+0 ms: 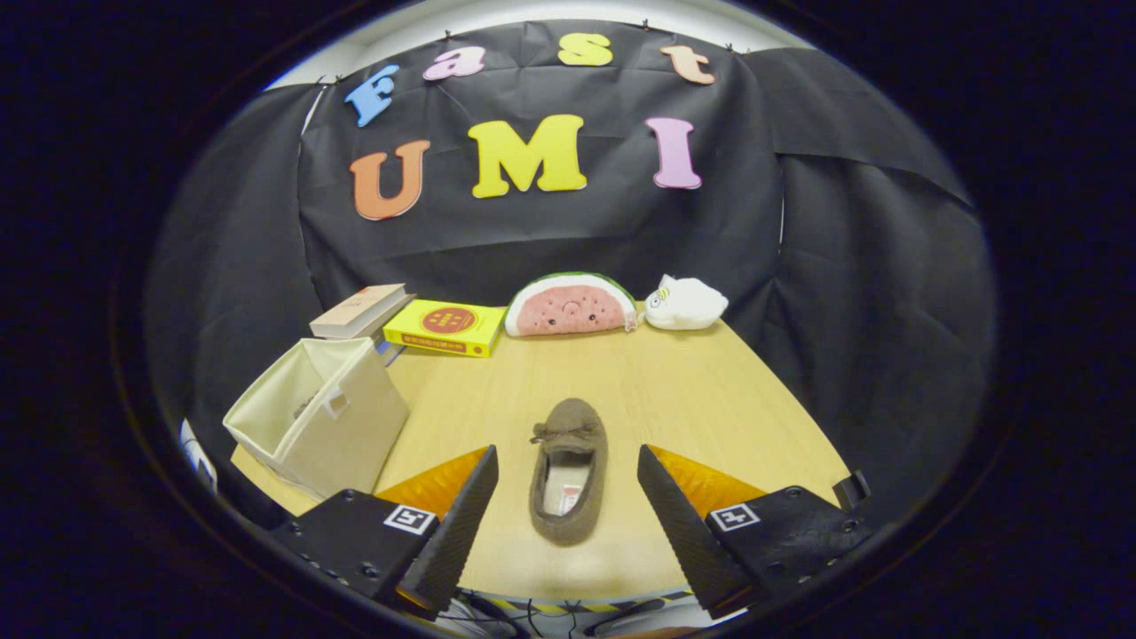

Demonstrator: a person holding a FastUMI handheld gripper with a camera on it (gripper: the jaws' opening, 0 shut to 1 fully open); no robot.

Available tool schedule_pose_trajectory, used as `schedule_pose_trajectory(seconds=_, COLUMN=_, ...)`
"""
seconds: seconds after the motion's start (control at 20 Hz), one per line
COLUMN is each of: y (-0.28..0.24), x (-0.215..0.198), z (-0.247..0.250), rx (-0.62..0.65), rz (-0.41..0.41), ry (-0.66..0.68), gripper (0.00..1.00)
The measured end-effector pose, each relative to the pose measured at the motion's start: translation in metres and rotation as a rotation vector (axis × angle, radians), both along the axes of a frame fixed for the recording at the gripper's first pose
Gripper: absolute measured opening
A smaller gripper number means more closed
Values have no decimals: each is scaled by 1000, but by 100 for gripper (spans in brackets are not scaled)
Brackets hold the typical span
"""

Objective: Open the storage box then place both shoes into the box .Put the left shoe in first, then the right shoe, with the right side of both shoes facing outward in a uniform manner.

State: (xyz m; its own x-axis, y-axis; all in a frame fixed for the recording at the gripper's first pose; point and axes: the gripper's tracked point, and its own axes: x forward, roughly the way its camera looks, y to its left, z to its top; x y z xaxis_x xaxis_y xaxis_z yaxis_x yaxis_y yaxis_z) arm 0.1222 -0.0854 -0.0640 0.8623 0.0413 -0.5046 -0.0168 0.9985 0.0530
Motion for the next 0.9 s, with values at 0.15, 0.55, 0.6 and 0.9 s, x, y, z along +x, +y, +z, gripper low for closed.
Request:
schedule_pose_trajectory(seconds=0.15, y=-14, x=12, z=-23, rx=6, rz=-2, ry=62, gripper=96)
schedule_pose_trajectory(seconds=0.55, y=-18, x=47, z=-101, rx=-6, rz=7, ry=281, gripper=85)
schedule_pose_trajectory(seconds=0.6, y=-19, x=50, z=-108, rx=-13, rz=5, ry=303, gripper=79)
schedule_pose_trajectory(seconds=0.9, y=-16, x=64, z=-131, rx=19, rz=17, ry=381, gripper=32)
